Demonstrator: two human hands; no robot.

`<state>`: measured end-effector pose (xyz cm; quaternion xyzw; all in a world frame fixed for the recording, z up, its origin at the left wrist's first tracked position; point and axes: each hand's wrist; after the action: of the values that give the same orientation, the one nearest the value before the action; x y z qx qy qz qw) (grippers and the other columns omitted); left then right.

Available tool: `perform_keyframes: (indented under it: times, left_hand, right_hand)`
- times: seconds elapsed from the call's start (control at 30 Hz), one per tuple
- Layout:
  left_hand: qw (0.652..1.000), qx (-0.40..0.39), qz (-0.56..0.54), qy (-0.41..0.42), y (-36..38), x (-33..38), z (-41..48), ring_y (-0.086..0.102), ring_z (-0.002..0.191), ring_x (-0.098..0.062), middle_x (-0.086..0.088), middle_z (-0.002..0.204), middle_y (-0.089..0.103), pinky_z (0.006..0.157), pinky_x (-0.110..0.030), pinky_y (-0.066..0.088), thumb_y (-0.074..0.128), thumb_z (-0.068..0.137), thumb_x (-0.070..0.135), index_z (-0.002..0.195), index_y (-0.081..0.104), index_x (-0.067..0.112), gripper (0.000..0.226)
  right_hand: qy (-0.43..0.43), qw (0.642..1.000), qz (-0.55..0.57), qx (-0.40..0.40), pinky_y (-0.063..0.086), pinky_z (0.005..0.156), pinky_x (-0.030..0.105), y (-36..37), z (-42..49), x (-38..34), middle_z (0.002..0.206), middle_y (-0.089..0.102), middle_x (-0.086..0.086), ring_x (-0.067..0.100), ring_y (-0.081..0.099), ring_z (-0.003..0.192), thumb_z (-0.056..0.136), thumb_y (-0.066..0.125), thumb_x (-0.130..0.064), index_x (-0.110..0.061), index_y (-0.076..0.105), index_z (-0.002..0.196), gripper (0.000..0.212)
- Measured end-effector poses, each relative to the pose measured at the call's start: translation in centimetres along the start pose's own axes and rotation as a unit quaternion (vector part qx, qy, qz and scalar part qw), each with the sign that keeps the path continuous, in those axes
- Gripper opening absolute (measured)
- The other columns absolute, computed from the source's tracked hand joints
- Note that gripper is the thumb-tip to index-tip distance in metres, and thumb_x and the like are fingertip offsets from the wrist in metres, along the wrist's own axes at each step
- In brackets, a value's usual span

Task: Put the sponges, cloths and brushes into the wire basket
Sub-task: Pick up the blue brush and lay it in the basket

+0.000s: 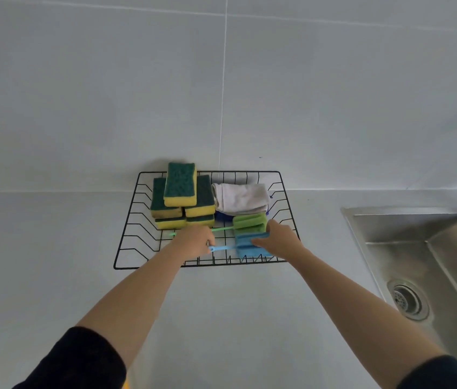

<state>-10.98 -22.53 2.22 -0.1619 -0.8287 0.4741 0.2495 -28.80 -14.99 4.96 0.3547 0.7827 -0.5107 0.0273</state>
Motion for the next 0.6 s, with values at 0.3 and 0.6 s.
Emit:
perform_keyframes:
  times: [0.3,0.6]
  left_hand:
    - [0.999,-0.049,0.002,-0.01,1.0,-0.3,1.3,0.054,0.077,-0.014,-0.007,0.105,0.071,0.067,-0.022,0.042,0.06,0.086,0.012,0.11,0.067,0.01,0.025]
    - [0.999,0.016,-0.032,-0.009,-1.2,-1.1,-1.2,0.054,0.116,-0.023,-0.007,0.132,0.054,0.096,-0.036,0.047,0.056,0.09,0.024,0.13,0.052,0.015,0.041]
  right_hand:
    - [0.014,0.998,-0.05,-0.022,0.036,0.06,0.027,1.0,0.7,-0.6,0.083,0.047,0.008,0.024,0.044,0.081,0.088,0.054,-0.03,0.0,0.052,0.112,0.038]
    - [0.005,1.0,-0.013,-0.006,0.044,0.081,0.035,-0.9,-0.2,-0.9,0.117,0.058,0.02,0.024,0.048,0.087,0.091,0.048,-0.034,-0.006,0.039,0.132,0.051]
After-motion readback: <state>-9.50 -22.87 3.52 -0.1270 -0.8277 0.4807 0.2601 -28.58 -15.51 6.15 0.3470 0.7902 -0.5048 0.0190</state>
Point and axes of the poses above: each hand's wrist, its own z-axis towards the middle knuckle, its own y-axis out of the palm, x = y × z
